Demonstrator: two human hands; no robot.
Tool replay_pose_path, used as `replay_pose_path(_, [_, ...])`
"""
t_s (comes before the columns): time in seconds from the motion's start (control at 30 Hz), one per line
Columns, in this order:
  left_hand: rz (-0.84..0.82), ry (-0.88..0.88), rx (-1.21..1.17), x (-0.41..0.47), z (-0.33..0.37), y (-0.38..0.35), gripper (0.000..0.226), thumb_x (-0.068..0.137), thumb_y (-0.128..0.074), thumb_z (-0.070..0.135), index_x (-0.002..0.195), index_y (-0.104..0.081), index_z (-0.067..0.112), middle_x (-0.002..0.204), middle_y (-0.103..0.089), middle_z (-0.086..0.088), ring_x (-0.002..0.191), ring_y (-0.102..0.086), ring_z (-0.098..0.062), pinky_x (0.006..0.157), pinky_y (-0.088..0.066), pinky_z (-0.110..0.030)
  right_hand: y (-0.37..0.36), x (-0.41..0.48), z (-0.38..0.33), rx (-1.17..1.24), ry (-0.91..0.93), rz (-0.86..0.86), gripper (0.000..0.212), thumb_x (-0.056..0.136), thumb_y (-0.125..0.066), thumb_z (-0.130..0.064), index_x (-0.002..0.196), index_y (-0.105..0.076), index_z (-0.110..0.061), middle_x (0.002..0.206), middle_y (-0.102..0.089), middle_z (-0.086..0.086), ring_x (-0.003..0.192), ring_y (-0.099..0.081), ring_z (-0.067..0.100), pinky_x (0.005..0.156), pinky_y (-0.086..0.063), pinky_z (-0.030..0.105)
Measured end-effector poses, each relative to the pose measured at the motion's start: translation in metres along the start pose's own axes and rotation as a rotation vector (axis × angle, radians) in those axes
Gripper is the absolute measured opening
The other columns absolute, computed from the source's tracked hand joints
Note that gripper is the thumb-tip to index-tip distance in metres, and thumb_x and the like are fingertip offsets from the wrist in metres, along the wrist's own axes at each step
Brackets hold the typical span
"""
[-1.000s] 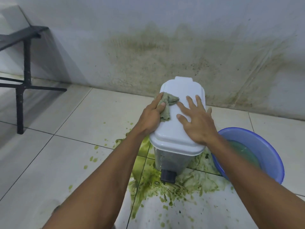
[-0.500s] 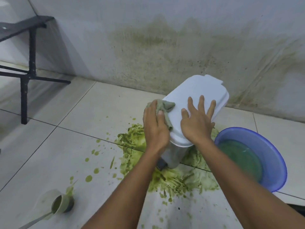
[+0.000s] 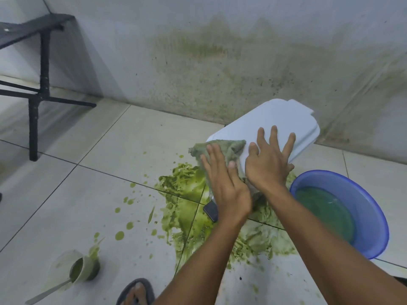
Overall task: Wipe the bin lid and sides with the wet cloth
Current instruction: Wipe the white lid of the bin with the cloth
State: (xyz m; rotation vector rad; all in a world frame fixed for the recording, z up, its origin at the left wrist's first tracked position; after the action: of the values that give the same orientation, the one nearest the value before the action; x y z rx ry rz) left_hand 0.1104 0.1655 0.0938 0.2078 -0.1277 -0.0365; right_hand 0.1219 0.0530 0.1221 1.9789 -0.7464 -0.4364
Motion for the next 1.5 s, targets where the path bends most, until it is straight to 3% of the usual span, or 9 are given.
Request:
replay_pose_path(0.1, [-0.062,0.125,0.045,0.064,-0.007,0.011,0.049,0.112,-0.027,0.034,0.16,-0.027,0.027,0.167,-0.025,0.009,0.157,-0.01,-0.012,0.128,-0.009,-0.041,0.001,0.0,-0.002,-0.014,0.005,-0.016,0.053,0.106,-0.025,-0.038,0.158,-0.017,-0.032,0.168,0.002,-0.01,0.151,0.025,0.026,0.112,-0.011,0.076])
replay_pose_path(0.17, [-0.093,0.162,0.042,0.081,-0.002,0.014,0.049,0.111,-0.025,0.036,0.159,-0.033,0.027,0.163,-0.035,0.004,0.154,-0.022,-0.018,0.126,-0.016,-0.046,0.001,0.0,-0.003,-0.02,0.002,-0.013,0.053,0.107,-0.025,-0.038,0.158,-0.018,-0.032,0.168,0.001,-0.01,0.151,0.025,0.026,0.112,-0.012,0.077])
replay_pose_path(0.4, [-0.016,0.071,0.052,0.001,0.006,0.016,0.05,0.112,-0.028,0.033,0.161,-0.018,0.033,0.155,-0.01,0.032,0.152,0.004,0.006,0.121,0.001,-0.02,0.002,-0.003,-0.005,-0.031,-0.002,-0.015,0.053,0.106,-0.025,-0.039,0.159,-0.017,-0.032,0.168,0.003,-0.01,0.151,0.026,0.026,0.113,-0.01,0.076])
replay_pose_path(0.67, [-0.075,0.168,0.111,0.051,0.014,0.018,0.05,0.112,-0.026,0.033,0.161,-0.027,0.025,0.167,-0.025,0.005,0.156,-0.011,-0.013,0.126,-0.007,-0.035,0.002,-0.002,-0.005,-0.046,0.008,-0.042,0.053,0.107,-0.023,-0.039,0.159,-0.014,-0.032,0.168,0.004,-0.01,0.151,0.026,0.028,0.112,-0.01,0.076])
replay_pose_path(0.97, [-0.004,0.161,0.021,-0.003,0.016,0.022,0.049,0.111,-0.03,0.034,0.16,-0.026,0.03,0.168,-0.014,0.015,0.154,0.002,0.0,0.122,-0.006,-0.026,0.003,-0.004,-0.007,-0.036,0.042,-0.036,0.052,0.107,-0.024,-0.039,0.159,-0.017,-0.033,0.168,0.001,-0.012,0.152,0.023,0.025,0.113,-0.012,0.075])
replay_pose_path(1.17, [-0.008,0.242,0.053,0.048,0.011,0.02,0.048,0.111,-0.027,0.036,0.159,-0.03,0.03,0.168,-0.024,0.006,0.156,-0.012,-0.013,0.125,-0.009,-0.038,0.003,-0.002,-0.005,-0.041,0.048,-0.04,0.053,0.107,-0.024,-0.039,0.159,-0.017,-0.033,0.168,0.001,-0.011,0.152,0.023,0.026,0.113,-0.011,0.075])
replay_pose_path(1.23, [-0.015,0.192,0.034,0.037,0.012,0.02,0.049,0.112,-0.027,0.034,0.16,-0.027,0.03,0.168,-0.02,0.013,0.156,-0.006,-0.007,0.127,-0.007,-0.035,0.003,-0.002,-0.006,-0.039,0.048,-0.03,0.053,0.107,-0.024,-0.039,0.159,-0.017,-0.033,0.168,0.0,-0.011,0.152,0.022,0.026,0.113,-0.012,0.075])
replay_pose_path(1.37, [-0.011,0.088,-0.029,-0.02,0.01,0.014,0.05,0.112,-0.03,0.032,0.161,-0.019,0.034,0.157,-0.003,0.035,0.149,0.011,0.014,0.116,0.002,-0.01,0.004,-0.003,-0.006,-0.048,0.051,-0.031,0.052,0.107,-0.025,-0.04,0.158,-0.017,-0.034,0.168,0.0,-0.012,0.152,0.022,0.025,0.113,-0.013,0.074])
replay_pose_path(1.5, [0.0,0.084,0.007,-0.011,0.012,0.01,0.051,0.112,-0.03,0.032,0.161,-0.019,0.03,0.161,-0.007,0.029,0.147,0.014,0.015,0.116,0.002,-0.012,0.004,-0.002,-0.005,-0.053,0.058,-0.045,0.052,0.107,-0.025,-0.039,0.158,-0.016,-0.034,0.168,0.001,-0.012,0.152,0.023,0.026,0.114,-0.012,0.073])
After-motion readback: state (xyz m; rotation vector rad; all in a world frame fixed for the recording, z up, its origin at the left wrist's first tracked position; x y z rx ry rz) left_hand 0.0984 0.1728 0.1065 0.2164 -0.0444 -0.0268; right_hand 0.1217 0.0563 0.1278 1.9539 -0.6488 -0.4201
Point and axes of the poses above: each hand's wrist, its own x-axis towards the middle knuckle, its own y-axis out of the back of the hand, z = x × y, the point moved 4 cm from there along x, towards the middle knuckle
